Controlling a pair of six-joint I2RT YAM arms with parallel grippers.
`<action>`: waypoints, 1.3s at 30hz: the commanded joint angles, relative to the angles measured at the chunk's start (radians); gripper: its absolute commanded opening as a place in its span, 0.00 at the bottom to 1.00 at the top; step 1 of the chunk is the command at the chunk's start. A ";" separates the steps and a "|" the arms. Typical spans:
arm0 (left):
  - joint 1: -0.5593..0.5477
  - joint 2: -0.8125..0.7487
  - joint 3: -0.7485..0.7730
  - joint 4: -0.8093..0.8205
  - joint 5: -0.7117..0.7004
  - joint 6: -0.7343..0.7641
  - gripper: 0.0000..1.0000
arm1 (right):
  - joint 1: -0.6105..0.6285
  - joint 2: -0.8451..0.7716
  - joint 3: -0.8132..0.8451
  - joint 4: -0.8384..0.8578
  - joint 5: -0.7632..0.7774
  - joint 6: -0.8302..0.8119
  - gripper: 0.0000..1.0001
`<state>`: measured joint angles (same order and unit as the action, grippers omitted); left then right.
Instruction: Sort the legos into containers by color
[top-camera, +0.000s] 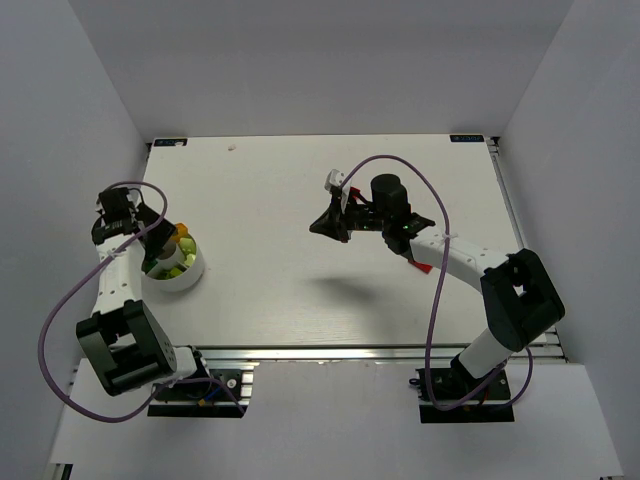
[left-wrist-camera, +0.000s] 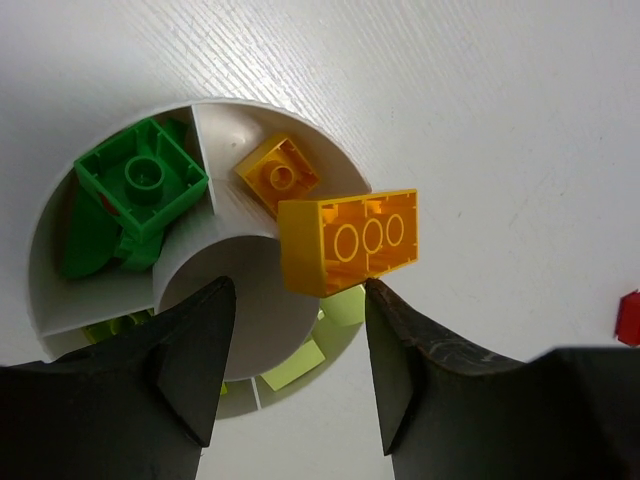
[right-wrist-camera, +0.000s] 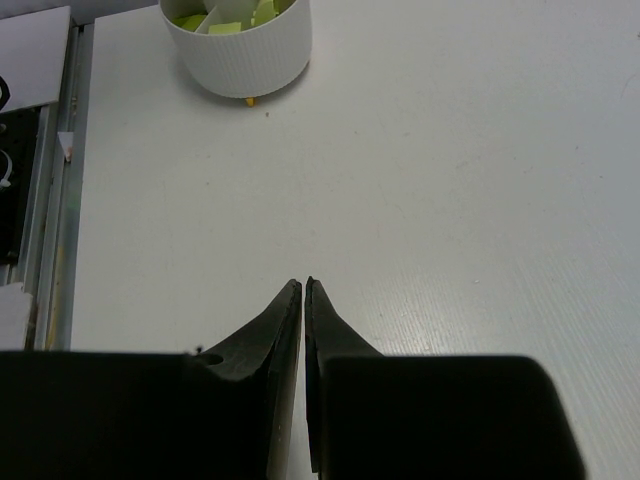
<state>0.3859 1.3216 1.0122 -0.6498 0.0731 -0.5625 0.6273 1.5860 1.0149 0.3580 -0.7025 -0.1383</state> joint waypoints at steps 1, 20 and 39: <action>0.019 -0.030 0.002 0.064 0.031 -0.017 0.64 | -0.009 -0.034 -0.006 0.029 -0.005 -0.004 0.10; 0.042 -0.005 -0.017 0.133 0.065 -0.045 0.58 | -0.018 -0.035 -0.010 0.025 -0.008 -0.009 0.10; 0.051 -0.009 -0.040 0.128 0.074 -0.047 0.57 | -0.028 -0.031 -0.013 0.032 -0.011 0.002 0.10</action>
<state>0.4252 1.3319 0.9859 -0.5308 0.1413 -0.6075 0.6041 1.5860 1.0096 0.3595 -0.7025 -0.1383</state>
